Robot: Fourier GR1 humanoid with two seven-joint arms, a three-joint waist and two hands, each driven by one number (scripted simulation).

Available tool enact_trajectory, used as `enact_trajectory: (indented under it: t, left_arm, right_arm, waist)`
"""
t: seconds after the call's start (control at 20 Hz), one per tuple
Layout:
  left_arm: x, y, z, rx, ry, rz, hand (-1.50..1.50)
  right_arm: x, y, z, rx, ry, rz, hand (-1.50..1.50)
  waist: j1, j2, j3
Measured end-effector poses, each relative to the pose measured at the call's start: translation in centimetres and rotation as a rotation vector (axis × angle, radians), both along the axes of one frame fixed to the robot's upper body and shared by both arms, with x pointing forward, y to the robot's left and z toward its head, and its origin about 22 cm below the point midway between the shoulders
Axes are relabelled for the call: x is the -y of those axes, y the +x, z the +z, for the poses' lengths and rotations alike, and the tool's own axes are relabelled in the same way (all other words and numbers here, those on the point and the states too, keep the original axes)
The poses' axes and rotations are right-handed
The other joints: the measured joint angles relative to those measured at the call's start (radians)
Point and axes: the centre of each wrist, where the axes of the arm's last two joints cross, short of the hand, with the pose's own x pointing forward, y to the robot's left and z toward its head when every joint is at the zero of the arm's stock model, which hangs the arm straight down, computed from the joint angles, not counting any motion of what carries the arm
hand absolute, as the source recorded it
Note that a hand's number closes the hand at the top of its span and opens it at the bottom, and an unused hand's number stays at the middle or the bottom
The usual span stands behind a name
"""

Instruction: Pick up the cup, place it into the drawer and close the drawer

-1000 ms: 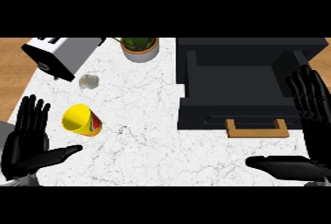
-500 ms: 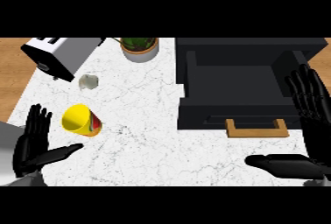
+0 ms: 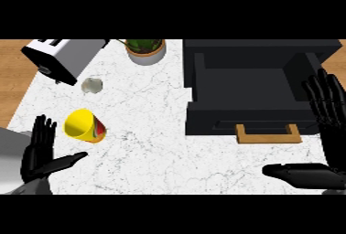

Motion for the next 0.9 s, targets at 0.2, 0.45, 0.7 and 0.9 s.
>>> enact_trajectory:
  t: [0.2,0.45,0.7,0.9]
  left_arm:
    - [0.2,0.1,-1.5,0.014,-0.002,0.009,-1.5]
    - [-0.3,-0.1,-2.3,0.023,0.003,0.014,-1.5]
    - [-0.3,0.7,-2.1,0.017,0.003,0.005,-1.5]
    - [0.3,0.6,-2.5,0.008,0.004,0.001,-1.5]
  right_arm:
    - [-0.3,0.4,1.0,0.001,-0.002,0.004,-1.5]
    - [-0.8,0.4,-0.2,-0.001,-0.004,0.011,-1.5]
    - [-0.9,1.0,-0.1,-0.004,-0.009,0.014,-1.5]
    - [-0.9,1.0,0.0,-0.004,-0.002,0.03,-1.5]
  waist:
    - [-0.003,0.001,0.0]
    - [-0.007,0.003,-0.001]
    - [-0.01,0.004,-0.002]
    - [-0.016,0.006,-0.002]
